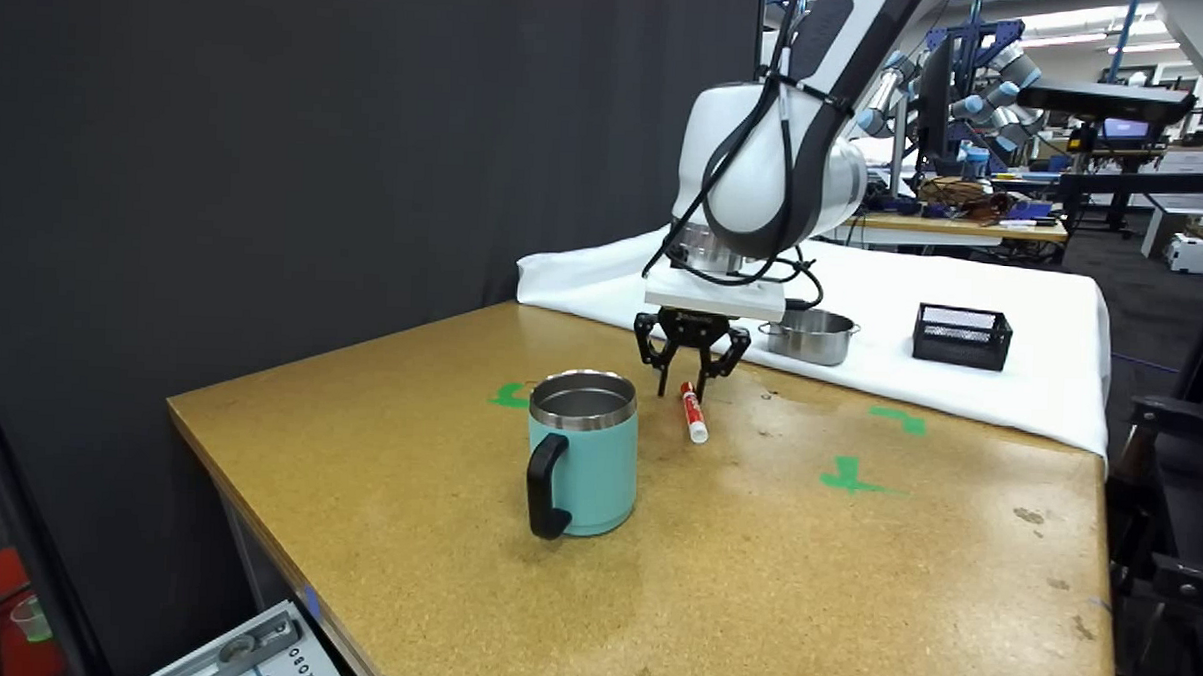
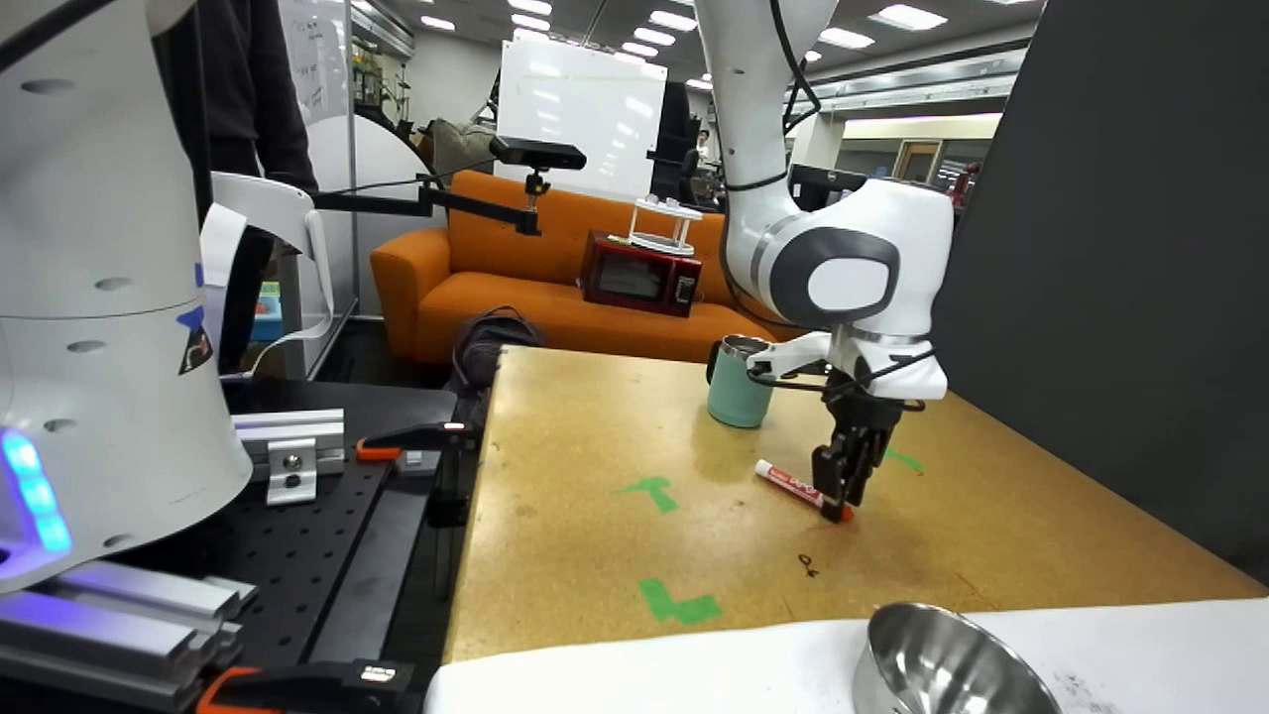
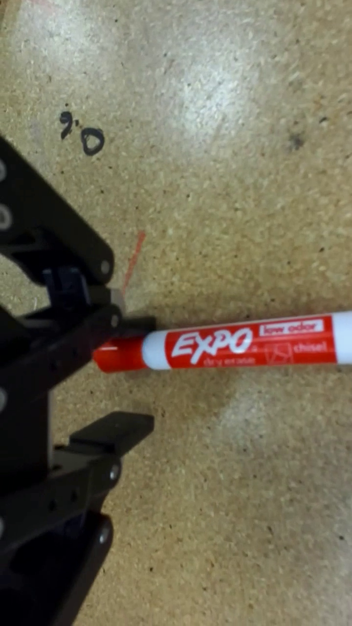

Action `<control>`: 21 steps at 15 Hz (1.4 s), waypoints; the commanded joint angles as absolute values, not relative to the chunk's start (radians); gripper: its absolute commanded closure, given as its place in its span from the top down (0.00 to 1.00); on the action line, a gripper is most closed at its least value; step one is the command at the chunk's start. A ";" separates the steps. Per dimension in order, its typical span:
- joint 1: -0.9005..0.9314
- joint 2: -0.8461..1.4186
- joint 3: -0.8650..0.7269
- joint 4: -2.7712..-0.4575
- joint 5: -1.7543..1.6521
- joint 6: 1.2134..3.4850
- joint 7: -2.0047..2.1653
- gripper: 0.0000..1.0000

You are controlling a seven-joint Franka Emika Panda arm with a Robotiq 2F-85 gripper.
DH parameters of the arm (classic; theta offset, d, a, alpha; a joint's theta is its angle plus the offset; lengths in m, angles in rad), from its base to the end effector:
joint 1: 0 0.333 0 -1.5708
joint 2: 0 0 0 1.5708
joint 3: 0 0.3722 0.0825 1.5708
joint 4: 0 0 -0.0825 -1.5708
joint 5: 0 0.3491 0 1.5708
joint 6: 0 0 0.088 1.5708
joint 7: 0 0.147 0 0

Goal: Put the marker in the mug

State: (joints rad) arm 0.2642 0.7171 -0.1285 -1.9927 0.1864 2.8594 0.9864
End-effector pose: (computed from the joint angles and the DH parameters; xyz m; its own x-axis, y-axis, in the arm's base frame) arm 0.6319 0.0825 0.1482 0.5431 -0.8345 0.0926 -0.8242 -0.5509 -0.1313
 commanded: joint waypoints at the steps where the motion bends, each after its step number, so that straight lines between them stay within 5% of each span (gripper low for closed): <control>1: 0.297 0.736 -0.165 -1.963 0.182 2.822 1.041 0.15; 4: 0.325 0.721 -0.199 -1.963 0.168 2.762 1.103 0.01; 13: 0.328 0.463 -0.157 -1.965 0.041 2.413 1.223 0.05; 21: 0.407 0.324 -0.126 -2.057 -0.277 2.564 1.592 0.05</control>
State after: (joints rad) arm 0.3750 0.3568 -0.1176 -1.9946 -0.1371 2.4758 1.4415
